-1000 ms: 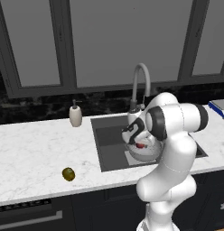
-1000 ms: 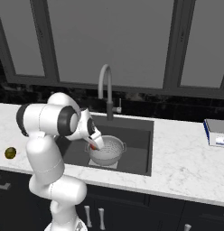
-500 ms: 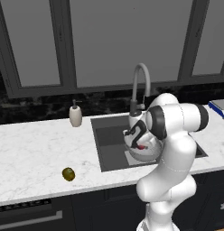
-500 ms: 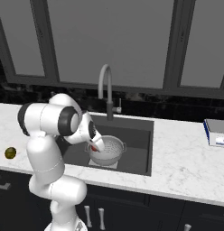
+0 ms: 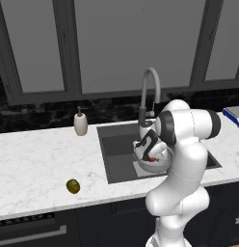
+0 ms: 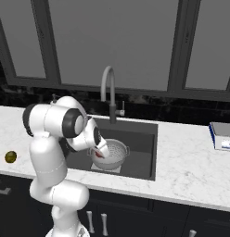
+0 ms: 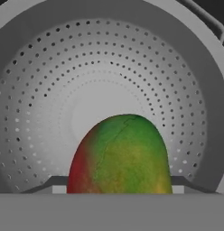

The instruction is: Put the colander in the sink, put the mango, kiwi in the colander, and turn on the sink faucet and pour water over the colander.

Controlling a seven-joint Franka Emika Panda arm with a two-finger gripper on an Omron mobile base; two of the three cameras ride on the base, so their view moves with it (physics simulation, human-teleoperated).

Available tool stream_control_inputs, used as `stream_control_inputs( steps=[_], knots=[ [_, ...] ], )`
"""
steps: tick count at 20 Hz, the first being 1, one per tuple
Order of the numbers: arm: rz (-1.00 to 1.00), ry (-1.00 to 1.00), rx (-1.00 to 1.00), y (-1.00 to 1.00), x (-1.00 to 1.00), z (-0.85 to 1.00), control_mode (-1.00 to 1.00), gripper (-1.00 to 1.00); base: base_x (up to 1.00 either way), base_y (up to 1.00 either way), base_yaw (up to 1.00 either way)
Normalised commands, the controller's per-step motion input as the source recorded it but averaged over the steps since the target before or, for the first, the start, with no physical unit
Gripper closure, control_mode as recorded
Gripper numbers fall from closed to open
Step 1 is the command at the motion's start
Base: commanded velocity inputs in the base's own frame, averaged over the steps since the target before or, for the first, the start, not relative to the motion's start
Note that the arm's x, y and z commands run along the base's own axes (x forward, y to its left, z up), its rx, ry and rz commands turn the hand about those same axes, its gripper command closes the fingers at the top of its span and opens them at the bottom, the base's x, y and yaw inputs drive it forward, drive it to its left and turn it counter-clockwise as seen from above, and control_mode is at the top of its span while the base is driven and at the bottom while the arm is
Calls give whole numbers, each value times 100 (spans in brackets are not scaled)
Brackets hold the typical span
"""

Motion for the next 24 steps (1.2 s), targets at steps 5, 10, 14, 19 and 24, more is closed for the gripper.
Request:
stream_control_inputs(
  steps=[5, 10, 14, 19, 24],
  knots=[
    [0, 0, 0, -1, 3, -11, -100, -100, 0, 0, 0],
    [0, 0, 0, 0, 5, -3, -100, -100, 0, 0, 0],
    [1, -4, 0, 2, 2, 19, -100, -100, 0, 0, 0],
    [10, -1, 0, 7, -14, 73, -100, -100, 0, 0, 0],
    [21, 0, 0, 14, -57, 72, -100, -100, 0, 0, 0]
  ],
)
